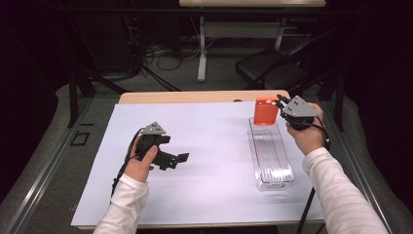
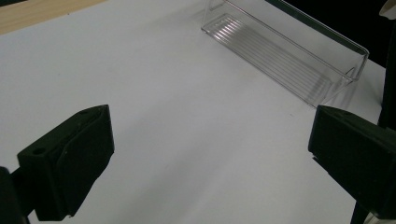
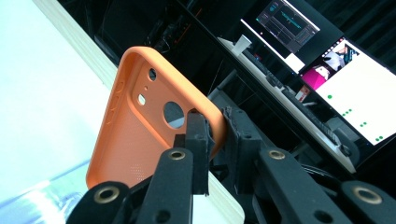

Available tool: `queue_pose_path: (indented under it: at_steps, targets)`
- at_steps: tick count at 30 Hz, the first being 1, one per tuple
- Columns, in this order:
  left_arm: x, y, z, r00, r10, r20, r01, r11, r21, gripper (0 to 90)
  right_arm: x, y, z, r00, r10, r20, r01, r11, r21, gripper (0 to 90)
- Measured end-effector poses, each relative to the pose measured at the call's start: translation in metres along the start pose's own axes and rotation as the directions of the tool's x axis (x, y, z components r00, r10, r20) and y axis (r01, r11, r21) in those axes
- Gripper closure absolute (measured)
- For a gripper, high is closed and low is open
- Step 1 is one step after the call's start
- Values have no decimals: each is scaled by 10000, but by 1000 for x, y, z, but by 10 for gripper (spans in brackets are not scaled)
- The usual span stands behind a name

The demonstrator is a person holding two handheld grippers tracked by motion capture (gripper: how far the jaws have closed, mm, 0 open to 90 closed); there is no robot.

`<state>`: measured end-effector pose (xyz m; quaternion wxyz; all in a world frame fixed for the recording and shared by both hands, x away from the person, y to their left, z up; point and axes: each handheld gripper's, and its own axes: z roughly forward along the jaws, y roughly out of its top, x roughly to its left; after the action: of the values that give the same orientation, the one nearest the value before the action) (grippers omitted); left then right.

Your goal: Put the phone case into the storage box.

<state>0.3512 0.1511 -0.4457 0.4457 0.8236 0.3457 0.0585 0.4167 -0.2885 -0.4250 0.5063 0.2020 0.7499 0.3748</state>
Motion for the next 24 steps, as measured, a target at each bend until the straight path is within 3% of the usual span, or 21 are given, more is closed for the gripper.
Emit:
queue_pose_path:
  at_steps: [9, 14, 24]
  targets:
    - [0, 0, 0, 10000, 3, -46, -4, 10000, -40, 5, 8, -11, 10, 9998, -208, 3, 208, 9998, 35, 805]
    - [1, -1, 0, 10000, -24, -56, 23, 10000, -42, 5, 13, -16, 16, 10000, 4, -20, -4, 10000, 64, 805]
    - [1, -1, 1, 10000, -34, 20, 34, 10000, -31, 5, 22, -27, 25, 9995, -313, -31, 314, 9988, 375, 805]
